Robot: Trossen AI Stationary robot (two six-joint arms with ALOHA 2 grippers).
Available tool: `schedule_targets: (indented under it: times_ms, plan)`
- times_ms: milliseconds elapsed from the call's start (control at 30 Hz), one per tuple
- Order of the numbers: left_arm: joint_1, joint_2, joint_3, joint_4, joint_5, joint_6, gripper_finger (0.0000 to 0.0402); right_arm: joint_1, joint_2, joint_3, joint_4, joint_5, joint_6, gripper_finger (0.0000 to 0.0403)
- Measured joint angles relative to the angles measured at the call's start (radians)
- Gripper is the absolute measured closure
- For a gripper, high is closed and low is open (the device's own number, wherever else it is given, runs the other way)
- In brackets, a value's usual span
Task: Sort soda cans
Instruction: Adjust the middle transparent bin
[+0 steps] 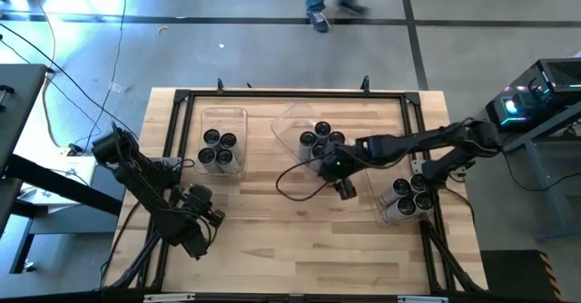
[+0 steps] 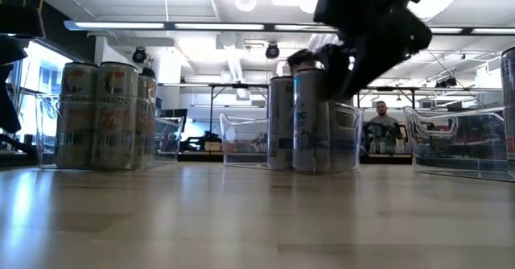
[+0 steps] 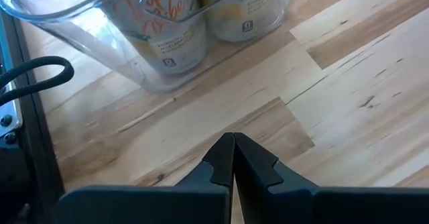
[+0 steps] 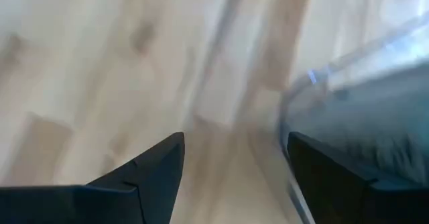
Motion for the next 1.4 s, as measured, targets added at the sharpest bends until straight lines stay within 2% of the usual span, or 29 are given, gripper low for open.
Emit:
schedule_targets:
  times_ms: [133,267,433,500,633,700,833,900,1033,1200,1400]
  plan:
    - [0.0,0.0,0.0,0.004,-0.006,-0.001,0.0401,0.053,0.0,0.009,0.079,-0.002,0.043,0.0144]
    - [0.0,0.0,0.0,0.021,0.001,-0.018,0.0401,0.1,0.0,0.067,0.046,0.028,0.076,0.0144]
    - [-0.003,0.0,-0.009,0.029,0.047,-0.145,0.0401,0.138,-0.048,0.13,-0.059,0.051,0.068,0.0152]
    - [-0.015,0.0,-0.036,0.051,0.048,-0.213,0.0401,0.137,-0.093,0.131,-0.106,0.119,0.088,0.0166]
    - [0.002,0.0,-0.133,0.152,0.136,-0.223,0.0401,0.132,-0.184,0.131,-0.231,0.361,0.18,0.0208]
    - [0.014,0.0,-0.184,0.199,0.134,-0.226,0.0401,0.123,-0.222,0.131,-0.323,0.473,0.258,0.0231]
    - [0.028,-0.002,-0.213,0.228,0.124,-0.207,0.0401,0.048,-0.259,0.128,-0.512,0.578,0.436,0.0276]
    - [0.03,-0.007,-0.204,0.221,0.115,-0.169,0.0401,-0.019,-0.268,0.096,-0.516,0.585,0.457,0.0295]
    - [0.033,-0.016,-0.151,0.185,0.107,-0.054,0.0401,-0.201,-0.267,-0.018,-0.378,0.497,0.389,0.0325]
    - [0.028,-0.029,-0.024,0.142,0.082,0.162,0.0401,-0.391,-0.247,-0.13,-0.14,0.296,0.311,0.0351]
    - [0.028,-0.064,0.121,0.017,-0.077,0.245,0.0401,-0.479,-0.183,-0.192,0.047,0.045,0.288,0.0374]
